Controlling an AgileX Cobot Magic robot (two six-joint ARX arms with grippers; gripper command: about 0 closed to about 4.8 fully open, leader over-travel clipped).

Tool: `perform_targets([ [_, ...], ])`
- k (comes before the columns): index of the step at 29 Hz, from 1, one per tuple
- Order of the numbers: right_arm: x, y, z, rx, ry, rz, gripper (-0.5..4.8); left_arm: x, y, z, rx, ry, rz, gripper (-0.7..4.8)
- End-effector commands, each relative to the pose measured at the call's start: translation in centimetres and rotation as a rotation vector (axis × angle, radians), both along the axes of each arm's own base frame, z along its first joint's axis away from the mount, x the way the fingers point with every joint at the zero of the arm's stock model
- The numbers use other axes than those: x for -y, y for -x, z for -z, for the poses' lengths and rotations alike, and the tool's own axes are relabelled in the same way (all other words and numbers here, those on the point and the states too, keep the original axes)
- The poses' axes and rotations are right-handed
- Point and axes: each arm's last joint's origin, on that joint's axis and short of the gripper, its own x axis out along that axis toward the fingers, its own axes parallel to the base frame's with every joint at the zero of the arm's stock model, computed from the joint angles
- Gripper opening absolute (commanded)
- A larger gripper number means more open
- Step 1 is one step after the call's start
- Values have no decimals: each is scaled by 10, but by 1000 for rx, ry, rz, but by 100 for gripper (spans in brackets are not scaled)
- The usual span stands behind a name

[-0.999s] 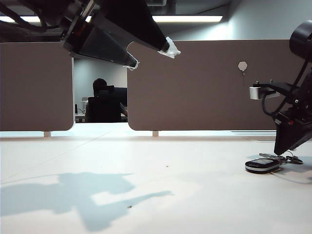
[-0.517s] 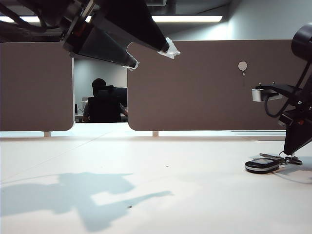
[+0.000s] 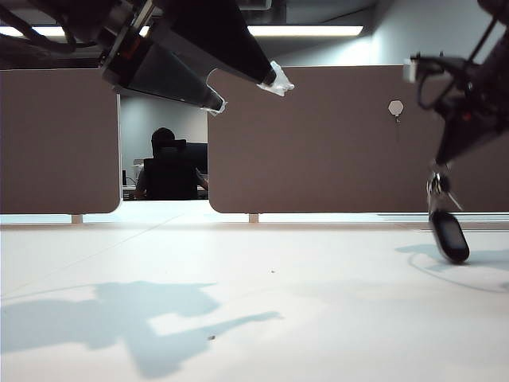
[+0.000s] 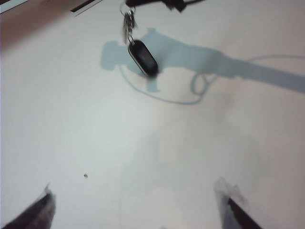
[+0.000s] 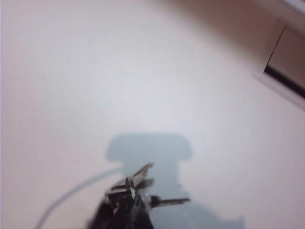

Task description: Hang the bunch of keys on the hook.

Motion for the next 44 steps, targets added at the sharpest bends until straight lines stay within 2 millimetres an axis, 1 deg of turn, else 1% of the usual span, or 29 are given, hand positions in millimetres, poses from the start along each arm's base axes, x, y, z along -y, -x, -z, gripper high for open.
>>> perform_targets([
  [1,-1,-3,-25,84,-38,-8,-7,1,-1,-3,31,8,5,479],
  [5,-2,-10,-51,176,-60,3,-7,2,-3,-10,86,55,-6,479],
  [9,-2,-16,-75,299,-86,25,-7,4,-7,-23,194,149,-54,479],
  [12,-1,-21,-89,361,-96,52,-7,1,-13,-33,233,220,-85,479],
  [16,1,-31,-102,445,-110,84,-7,-7,-24,-47,250,261,-146,479],
  [19,5,-45,-106,451,-134,107,-7,-14,-37,-62,285,283,-195,479],
  [23,5,-65,-109,477,-135,111,-7,-17,-59,-84,307,320,-202,479],
  [26,8,-82,-115,498,-127,136,-7,-9,-72,-101,316,355,-185,479],
  [29,10,-102,-122,526,-127,146,-7,-8,-90,-122,354,379,-187,479],
  [31,13,-115,-125,547,-126,155,-7,-2,-100,-132,369,390,-183,479],
  [33,18,-128,-125,558,-124,166,-7,4,-110,-136,366,400,-184,479],
  [36,28,-148,-122,569,-119,188,-7,15,-127,-137,333,419,-191,479],
  [38,37,-161,-118,578,-121,203,-7,23,-139,-136,324,411,-192,479],
  [40,40,-175,-114,581,-129,213,-7,31,-151,-131,309,398,-192,479],
  [42,48,-187,-107,584,-133,229,-7,38,-163,-126,288,381,-195,479],
  [44,50,-199,-101,593,-134,229,-7,45,-173,-121,273,370,-196,479],
])
